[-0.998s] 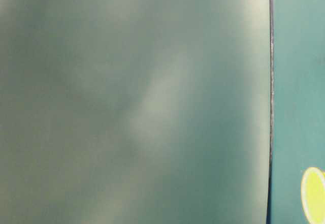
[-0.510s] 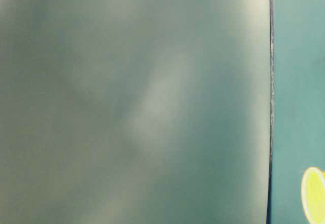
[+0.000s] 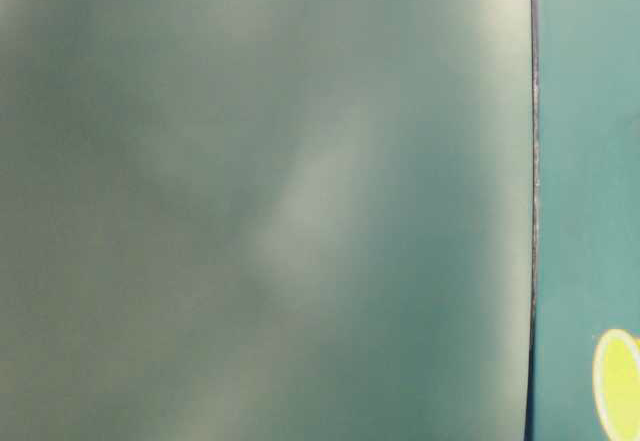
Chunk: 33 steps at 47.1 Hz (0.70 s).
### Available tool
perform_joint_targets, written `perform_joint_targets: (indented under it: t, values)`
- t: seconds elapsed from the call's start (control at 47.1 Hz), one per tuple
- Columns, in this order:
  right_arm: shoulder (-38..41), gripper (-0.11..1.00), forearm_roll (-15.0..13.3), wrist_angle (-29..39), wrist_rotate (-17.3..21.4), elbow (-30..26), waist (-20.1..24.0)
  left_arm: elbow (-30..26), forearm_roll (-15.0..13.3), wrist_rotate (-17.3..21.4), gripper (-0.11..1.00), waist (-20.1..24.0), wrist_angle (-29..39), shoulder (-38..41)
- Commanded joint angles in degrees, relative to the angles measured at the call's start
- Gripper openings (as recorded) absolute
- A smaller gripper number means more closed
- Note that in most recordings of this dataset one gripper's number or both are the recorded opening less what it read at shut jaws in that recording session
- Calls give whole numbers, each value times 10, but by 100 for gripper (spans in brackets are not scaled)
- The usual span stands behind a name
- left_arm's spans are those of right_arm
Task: Move the block backward with right arm.
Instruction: 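Move the right gripper left toward the small orange block, then lower the open right gripper around the orange block and close it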
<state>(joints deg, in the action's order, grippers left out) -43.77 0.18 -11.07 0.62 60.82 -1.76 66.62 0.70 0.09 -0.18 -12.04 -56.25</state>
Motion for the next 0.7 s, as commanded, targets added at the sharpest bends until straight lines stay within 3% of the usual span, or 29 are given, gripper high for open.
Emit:
perform_joint_targets:
  t: [0.0, 0.446, 0.679]
  values:
    - [31, 51, 3, -3, 0, -24, -4, -16, 2, -1, 0, 0, -2, 4]
    - [250, 53, 2, 30, -2, -91, -11, -16, 1, -5, 0, 0, -2, 4]
    - [342, 53, 2, 12, 1, -102, -11, -16, 2, -5, 0, 1, -1, 4]
